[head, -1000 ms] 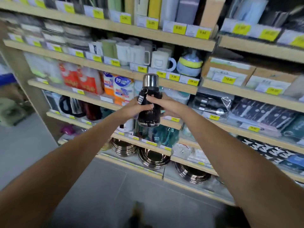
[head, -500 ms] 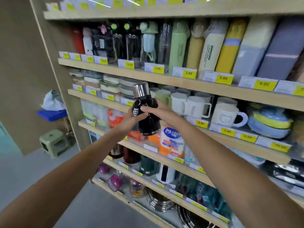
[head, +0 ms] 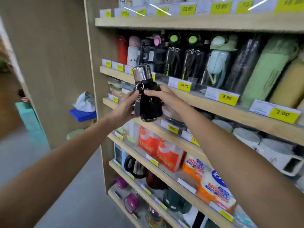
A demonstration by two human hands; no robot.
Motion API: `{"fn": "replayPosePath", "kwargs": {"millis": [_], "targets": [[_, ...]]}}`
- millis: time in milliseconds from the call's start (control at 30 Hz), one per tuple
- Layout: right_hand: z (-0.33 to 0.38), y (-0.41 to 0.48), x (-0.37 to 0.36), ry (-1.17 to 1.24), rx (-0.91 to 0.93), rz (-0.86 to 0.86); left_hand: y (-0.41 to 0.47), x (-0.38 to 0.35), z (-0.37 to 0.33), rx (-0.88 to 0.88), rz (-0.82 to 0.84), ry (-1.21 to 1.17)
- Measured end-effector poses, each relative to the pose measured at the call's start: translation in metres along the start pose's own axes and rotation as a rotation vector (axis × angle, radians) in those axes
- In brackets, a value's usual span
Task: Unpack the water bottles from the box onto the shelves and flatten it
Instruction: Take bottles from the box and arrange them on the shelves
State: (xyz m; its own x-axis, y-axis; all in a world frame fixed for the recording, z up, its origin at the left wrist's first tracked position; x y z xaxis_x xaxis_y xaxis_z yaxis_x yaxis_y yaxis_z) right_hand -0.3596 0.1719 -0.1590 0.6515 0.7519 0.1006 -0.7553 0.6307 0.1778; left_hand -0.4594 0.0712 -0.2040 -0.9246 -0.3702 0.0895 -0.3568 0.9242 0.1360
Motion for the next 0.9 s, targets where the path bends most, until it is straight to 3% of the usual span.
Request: {"fn": "replayPosePath", "kwargs": {"millis": [133,367,533,733,900], "targets": [[0.004,0.047,-0.024,0.011,0.042,-0.023,0.035,0.038,-0.007,-0.03,-0.006,-0.051],[0.021,0.138,-0.055,-0.235,0.164,-0.284,0.116,0.104,-0.014,-0.068,0.018,-0.07],[0.044,0.19,-0.064,-0.27,0.226,-0.311,0.175,0.139,-0.033,-0.055,0.022,-0.139],[0.065,0.23,-0.056,-0.22,0.288,-0.532,0.231,0.161,-0.052,-0.08,0.016,-0.152],[0.074,0.244,-0.063,-0.497,0.406,-0.649,0.265,0.172,-0.059,-0.075,0.091,-0.18]]}}
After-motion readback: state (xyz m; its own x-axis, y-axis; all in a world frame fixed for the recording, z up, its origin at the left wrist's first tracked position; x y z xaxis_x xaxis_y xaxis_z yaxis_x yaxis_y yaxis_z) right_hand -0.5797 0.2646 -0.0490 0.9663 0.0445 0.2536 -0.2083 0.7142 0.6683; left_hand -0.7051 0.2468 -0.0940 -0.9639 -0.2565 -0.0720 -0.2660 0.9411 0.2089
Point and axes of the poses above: each hand's wrist, its own y-axis towards the middle knuckle, its own x-axis out of the back of the hand, z = x × y, the point moved 5 cm from there along y, towards the middle knuckle, and after that the axes turned 15 degrees about y, right-handed, at the moved point
